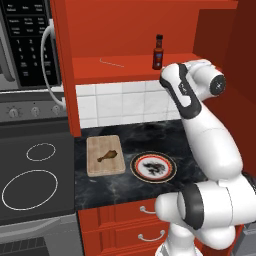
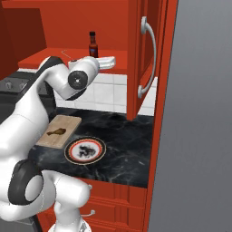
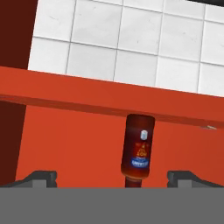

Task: Pick the chicken drumstick from the plate and place it on the cutting board. Then pick the condiment bottle from the cabinet and place it next to the cutting board.

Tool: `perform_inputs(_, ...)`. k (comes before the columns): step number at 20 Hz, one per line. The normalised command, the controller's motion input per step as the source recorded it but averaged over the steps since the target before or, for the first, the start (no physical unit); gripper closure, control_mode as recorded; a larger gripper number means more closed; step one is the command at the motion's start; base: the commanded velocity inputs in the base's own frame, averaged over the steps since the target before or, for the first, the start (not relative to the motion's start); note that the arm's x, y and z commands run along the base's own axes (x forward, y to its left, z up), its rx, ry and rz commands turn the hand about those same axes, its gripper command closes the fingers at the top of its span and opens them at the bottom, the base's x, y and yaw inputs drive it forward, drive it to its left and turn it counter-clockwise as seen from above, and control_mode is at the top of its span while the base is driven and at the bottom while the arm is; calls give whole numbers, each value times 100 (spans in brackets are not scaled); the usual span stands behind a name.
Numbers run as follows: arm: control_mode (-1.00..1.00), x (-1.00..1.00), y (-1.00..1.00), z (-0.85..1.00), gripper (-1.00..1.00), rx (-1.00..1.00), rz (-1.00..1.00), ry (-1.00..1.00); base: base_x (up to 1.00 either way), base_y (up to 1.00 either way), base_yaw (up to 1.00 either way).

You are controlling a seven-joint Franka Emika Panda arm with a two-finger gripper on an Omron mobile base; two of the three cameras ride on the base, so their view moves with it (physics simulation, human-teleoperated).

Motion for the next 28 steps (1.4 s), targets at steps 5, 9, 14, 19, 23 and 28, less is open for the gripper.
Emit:
perform_inputs(5,-100,0,10,31,-100,6,0,2,0,0,0)
perform_inputs(9,-100,-3,14,30,-100,7,0,0,0,0,0)
perform_inputs(14,-100,-6,14,30,-100,7,0,0,0,0,0)
perform_inputs(19,-100,-6,14,30,-100,6,0,1,0,0,0)
perform_inputs(23,-100,-5,13,32,-100,5,0,3,0,0,0)
perform_inputs(28,-100,-4,13,33,-100,5,0,4,0,0,0)
